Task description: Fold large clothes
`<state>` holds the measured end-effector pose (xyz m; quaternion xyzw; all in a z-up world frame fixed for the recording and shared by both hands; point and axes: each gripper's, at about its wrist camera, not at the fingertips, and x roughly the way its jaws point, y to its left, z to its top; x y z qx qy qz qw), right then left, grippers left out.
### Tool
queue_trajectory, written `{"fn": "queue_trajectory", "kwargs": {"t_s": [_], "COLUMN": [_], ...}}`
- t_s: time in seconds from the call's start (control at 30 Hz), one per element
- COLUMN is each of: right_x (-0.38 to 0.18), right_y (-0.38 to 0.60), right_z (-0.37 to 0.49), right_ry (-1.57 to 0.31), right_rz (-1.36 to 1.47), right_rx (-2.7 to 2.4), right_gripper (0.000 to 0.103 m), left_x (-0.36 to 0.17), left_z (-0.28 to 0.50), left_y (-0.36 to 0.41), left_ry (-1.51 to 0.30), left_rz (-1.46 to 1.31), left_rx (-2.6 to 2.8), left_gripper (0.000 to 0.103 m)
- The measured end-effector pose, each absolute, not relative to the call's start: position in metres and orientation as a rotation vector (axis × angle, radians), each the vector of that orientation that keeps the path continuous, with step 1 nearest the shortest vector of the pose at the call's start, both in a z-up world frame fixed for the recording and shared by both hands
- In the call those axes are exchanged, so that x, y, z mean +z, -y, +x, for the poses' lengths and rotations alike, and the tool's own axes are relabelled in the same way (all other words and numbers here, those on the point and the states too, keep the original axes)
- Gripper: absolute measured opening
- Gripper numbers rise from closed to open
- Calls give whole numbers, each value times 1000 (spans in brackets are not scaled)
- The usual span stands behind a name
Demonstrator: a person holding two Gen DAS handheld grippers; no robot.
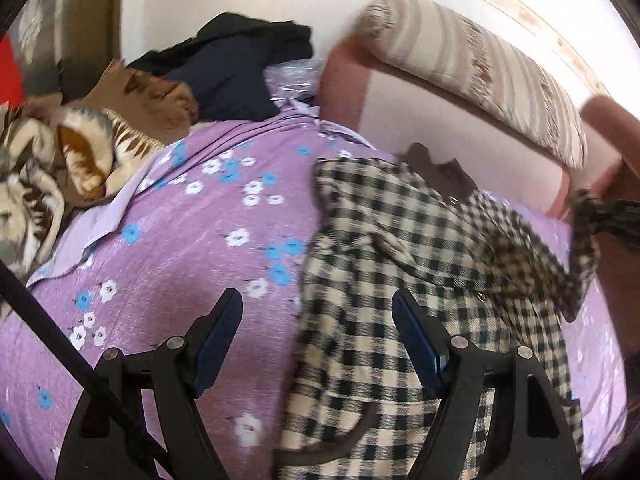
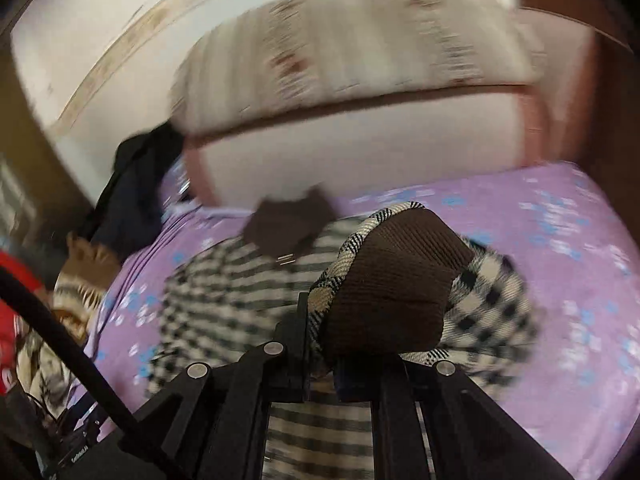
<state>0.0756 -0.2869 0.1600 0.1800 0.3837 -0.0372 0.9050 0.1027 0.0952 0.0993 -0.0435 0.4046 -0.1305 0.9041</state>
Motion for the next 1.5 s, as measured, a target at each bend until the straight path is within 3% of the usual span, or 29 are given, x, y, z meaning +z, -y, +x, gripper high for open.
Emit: {"fn": "queue_trajectory", "kwargs": {"t_s": [0.23,0.53,0.6,0.67,0.73,0.8,1.1,1.5], "right_x": [104,61,60,62,66,69,117,92], "right_y": [163,83,70,62,53,47,131,270], "right_z": [154,204,206,206,206,205,154,99], "right_ry": [-926,-1030,-1025,-1025,-1025,-1023,-910,-889], "right_rz": [251,33,-29,-33,-23,-10,225,180], "right_rx": [95,176,194,249,318,352,327,80], "right_gripper": [9,10,17,41,53,53,54,54], "left_x": [105,101,99,97,94,92,86,101], "left_z": [112,128,129,130,132,133,135,174], "left_y": [-131,-169,-176,-180,-184,-186,-165,-69], "left_ry": [-812,-826,-828,-836,-844,-845,-846,-840], "left_rz": [-132,-252,-272,-285,-296,-298,-243,-101], "left_rx": [-186,-115,-101,-86,-72,-57,-104,-263], "left_gripper": [76,76,76,76,76,76,76,76]}}
